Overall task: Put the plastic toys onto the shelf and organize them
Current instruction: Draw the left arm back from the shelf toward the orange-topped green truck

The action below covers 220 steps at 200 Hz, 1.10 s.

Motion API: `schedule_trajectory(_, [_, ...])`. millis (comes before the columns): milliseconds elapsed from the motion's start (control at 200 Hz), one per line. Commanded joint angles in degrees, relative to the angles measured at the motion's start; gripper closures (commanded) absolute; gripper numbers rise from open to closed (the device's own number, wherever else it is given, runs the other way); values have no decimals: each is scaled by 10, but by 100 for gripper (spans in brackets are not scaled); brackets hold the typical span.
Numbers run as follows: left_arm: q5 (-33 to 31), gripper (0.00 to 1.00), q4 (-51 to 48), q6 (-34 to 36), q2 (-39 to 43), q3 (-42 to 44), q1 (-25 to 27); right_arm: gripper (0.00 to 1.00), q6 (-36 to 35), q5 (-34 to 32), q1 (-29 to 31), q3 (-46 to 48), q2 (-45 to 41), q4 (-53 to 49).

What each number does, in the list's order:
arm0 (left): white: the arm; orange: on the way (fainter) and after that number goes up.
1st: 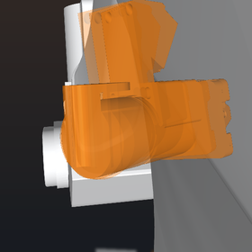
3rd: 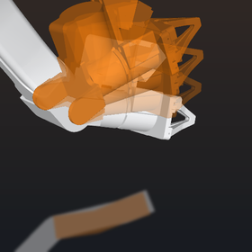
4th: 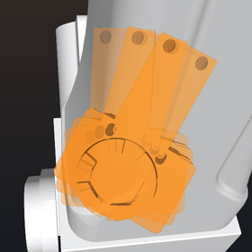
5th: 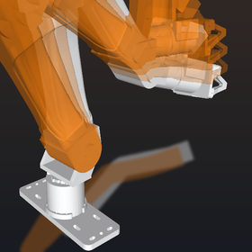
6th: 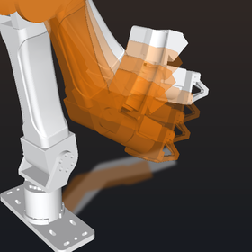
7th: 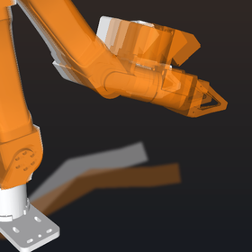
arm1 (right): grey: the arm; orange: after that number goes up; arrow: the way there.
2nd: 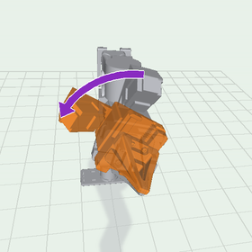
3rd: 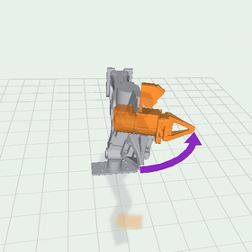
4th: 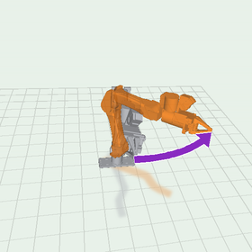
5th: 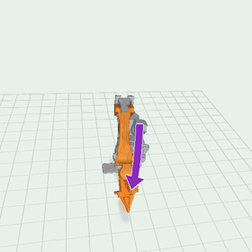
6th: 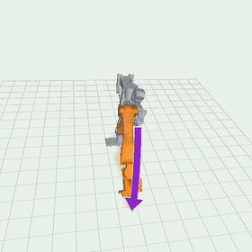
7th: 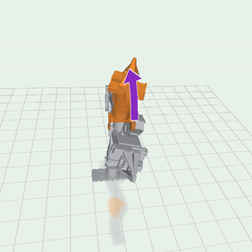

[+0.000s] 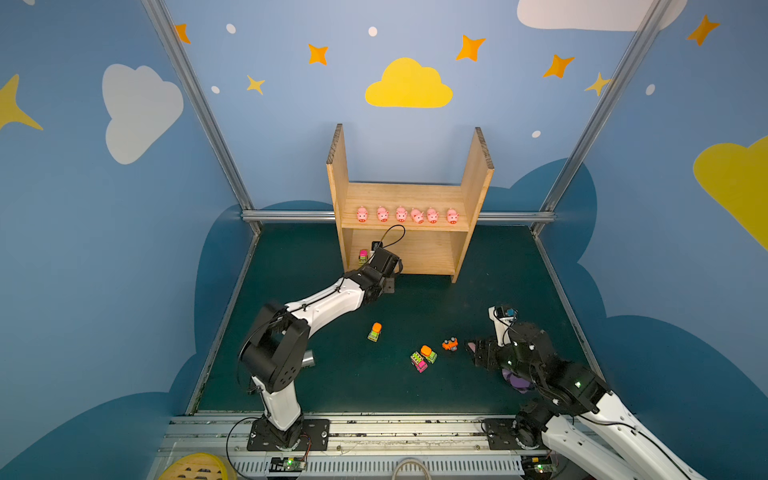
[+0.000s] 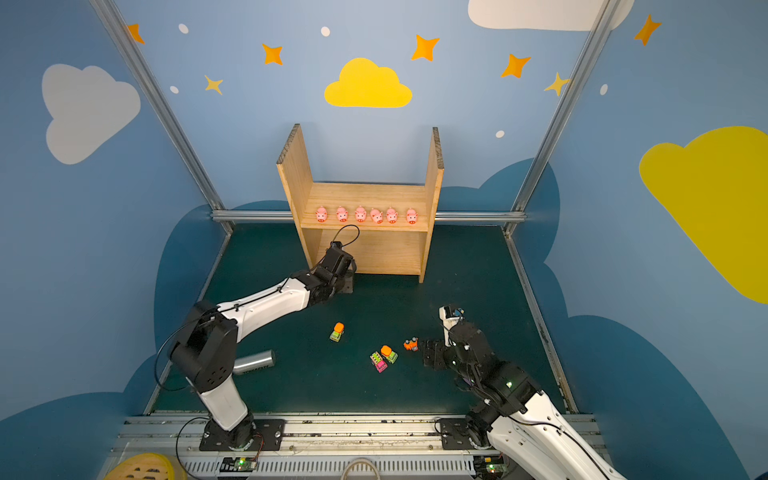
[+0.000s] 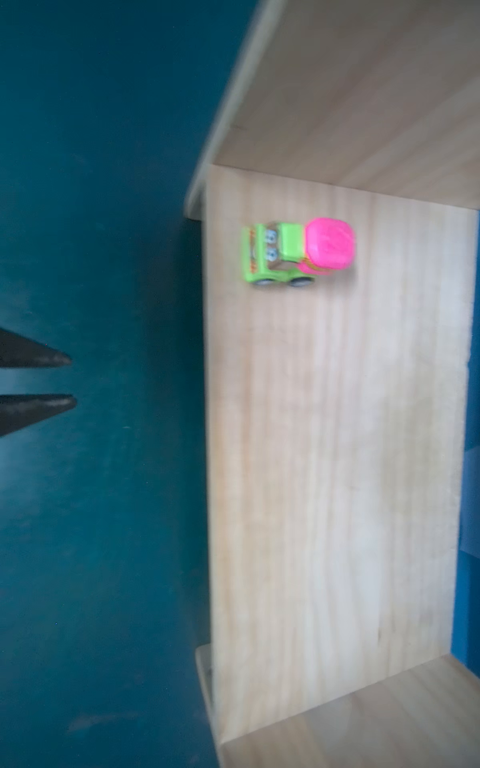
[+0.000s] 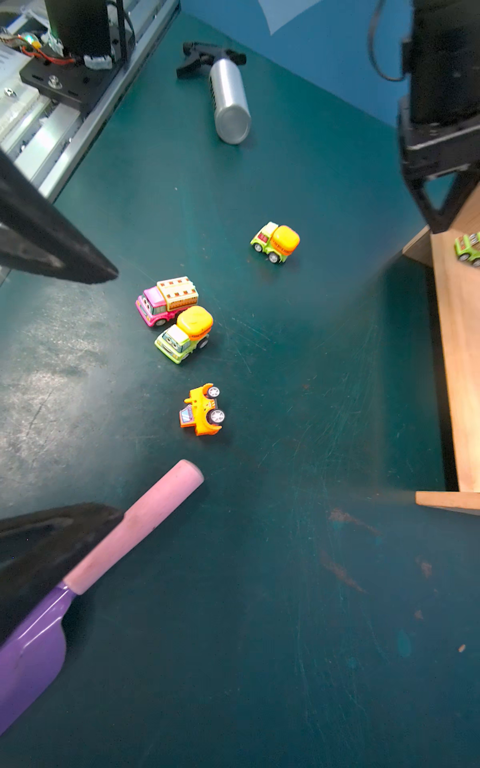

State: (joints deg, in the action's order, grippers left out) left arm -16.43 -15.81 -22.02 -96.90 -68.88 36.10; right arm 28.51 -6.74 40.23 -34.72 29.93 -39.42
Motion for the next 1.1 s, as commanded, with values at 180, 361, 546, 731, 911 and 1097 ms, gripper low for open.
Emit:
schedule_trajectory(180, [-75,29,-81,-66,211,121,50,18,14,32,12,-17,1,-11])
schedule_trajectory(361, [-71,2,-97,-84,346,214,63,17,31,23,49,-7,23,21])
schedule_trajectory(546, [-83,0,-106,-124,441,288,84,17,49,-2,99,0,57,47])
schedule_trajectory(731, [-69,0,-81,-119,499,350,98,17,64,-11,141,-2,86,65])
schedule_trajectory(911, [-54,0,-61,-104,498,385,99,17,76,-24,165,-5,113,86])
schedule_trajectory(1097, [-64,0,-26,-81,485,423,99,17,79,-34,176,-11,163,108])
